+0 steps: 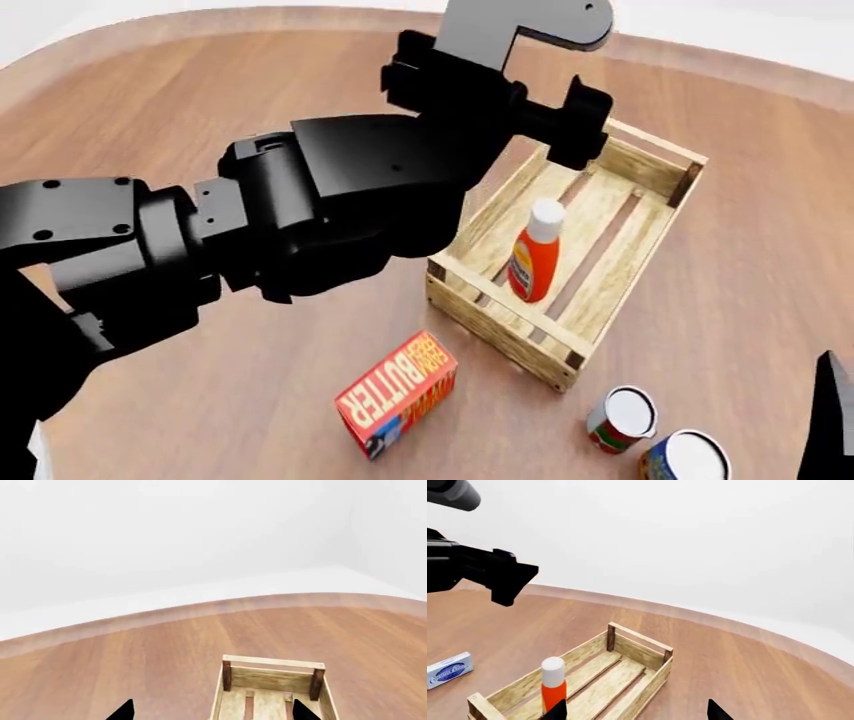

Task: Pick up the ketchup, and put it in the wooden tray.

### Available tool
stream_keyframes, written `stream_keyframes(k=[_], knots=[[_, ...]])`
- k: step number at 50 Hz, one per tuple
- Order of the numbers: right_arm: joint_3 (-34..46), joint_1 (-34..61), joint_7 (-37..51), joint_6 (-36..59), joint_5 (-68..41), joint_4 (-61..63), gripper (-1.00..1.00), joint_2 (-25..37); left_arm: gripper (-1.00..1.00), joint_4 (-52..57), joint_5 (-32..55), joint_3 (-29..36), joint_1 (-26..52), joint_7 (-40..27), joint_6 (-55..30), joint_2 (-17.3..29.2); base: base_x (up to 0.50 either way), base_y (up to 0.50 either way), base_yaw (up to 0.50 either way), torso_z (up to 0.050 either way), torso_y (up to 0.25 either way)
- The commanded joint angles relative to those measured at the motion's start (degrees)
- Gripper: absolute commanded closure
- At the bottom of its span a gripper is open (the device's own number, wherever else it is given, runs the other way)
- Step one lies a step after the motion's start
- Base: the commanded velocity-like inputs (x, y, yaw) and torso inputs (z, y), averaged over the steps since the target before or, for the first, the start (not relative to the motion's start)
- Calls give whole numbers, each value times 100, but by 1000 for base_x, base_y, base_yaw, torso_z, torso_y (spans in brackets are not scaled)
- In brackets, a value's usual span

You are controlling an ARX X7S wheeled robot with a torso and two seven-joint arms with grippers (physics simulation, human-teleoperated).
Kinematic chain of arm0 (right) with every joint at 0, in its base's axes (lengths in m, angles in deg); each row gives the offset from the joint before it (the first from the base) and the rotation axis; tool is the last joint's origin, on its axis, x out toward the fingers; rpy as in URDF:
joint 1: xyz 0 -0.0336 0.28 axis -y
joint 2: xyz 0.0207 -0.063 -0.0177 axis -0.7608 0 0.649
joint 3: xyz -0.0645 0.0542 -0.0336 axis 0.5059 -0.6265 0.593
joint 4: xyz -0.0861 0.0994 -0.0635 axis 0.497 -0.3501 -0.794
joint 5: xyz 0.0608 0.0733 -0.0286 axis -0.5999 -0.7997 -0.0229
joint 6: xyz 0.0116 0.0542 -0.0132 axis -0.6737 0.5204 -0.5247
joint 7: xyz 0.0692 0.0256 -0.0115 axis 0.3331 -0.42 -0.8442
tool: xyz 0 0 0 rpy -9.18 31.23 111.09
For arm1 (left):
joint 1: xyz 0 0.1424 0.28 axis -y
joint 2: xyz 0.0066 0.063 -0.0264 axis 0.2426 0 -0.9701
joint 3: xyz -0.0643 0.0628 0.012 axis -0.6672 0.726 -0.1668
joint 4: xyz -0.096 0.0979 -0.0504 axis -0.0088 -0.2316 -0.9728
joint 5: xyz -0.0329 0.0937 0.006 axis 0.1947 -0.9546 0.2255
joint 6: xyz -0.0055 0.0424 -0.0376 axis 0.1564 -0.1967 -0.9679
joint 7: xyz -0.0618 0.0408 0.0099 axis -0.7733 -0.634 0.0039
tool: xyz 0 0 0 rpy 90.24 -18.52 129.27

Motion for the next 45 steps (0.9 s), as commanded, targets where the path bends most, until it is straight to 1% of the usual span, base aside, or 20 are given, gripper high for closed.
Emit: stream_keyframes(k=[1,8,9,10,11,13,14,16,20,24,29,33,40,41,43,45], knots=[[233,102,131,23,-35,7,-100,-59,-100,7,156,-68,-32,-255,-75,9,0,0,0,-15,186],[673,295,811,24,-402,8,-100,-110,-100,25,187,-105,-58,-644,-66,19,0,0,0,-15,139],[757,324,944,24,-474,8,-100,-119,-100,884,107,-72,-300,-1153,74,878,0,0,0,0,0],[835,356,1078,25,-553,8,-100,-126,-100,1744,-109,10,-576,-1413,243,1738,0,0,0,0,0],[917,391,1216,25,-635,9,-100,-136,-100,2603,-442,125,-912,-1392,475,2597,0,0,0,0,0],[1063,455,1444,25,-760,9,-100,-156,-100,4322,-923,295,-1395,-1147,849,4316,0,0,0,0,0],[1092,463,1497,25,-797,9,-100,-159,-100,4753,-1138,357,-1586,-1095,1014,4944,0,0,0,0,0],[1055,440,1522,25,-873,9,-100,-164,-100,4942,-1502,464,-1964,-1131,1381,5397,0,0,0,0,0],[976,411,1530,26,-1002,9,-100,-160,-100,5099,-1993,589,-2476,-1323,1954,5860,0,0,0,0,0],[879,396,1532,26,-1140,10,-100,-163,-100,5156,-2561,767,-3118,-1715,2745,6271,0,0,0,0,0],[714,364,1533,26,-1321,10,-100,-133,-100,5211,-3107,1073,-3828,-1863,3665,6719,0,0,0,0,0],[273,212,1533,26,-1680,10,-100,-93,-100,5356,-3502,1242,-4145,-1966,4086,7020,0,0,0,0,0],[-1152,-421,1478,26,-2671,10,-100,-84,-100,5522,-3851,1366,-4347,-1994,4373,7300,0,0,0,0,0],[-1577,-620,1201,26,-2723,10,-100,-101,-100,5544,-3884,1377,-4363,-1984,4404,7341,0,0,0,0,0],[-2627,-1113,366,26,-2724,10,-100,-195,-100,5584,-3943,1396,-4393,-1976,4464,7419,0,0,0,0,0],[-3910,-1668,-699,26,-2726,10,-100,-427,-100,5630,-4051,1442,-4454,-1966,4583,7531,0,0,0,0,0]])
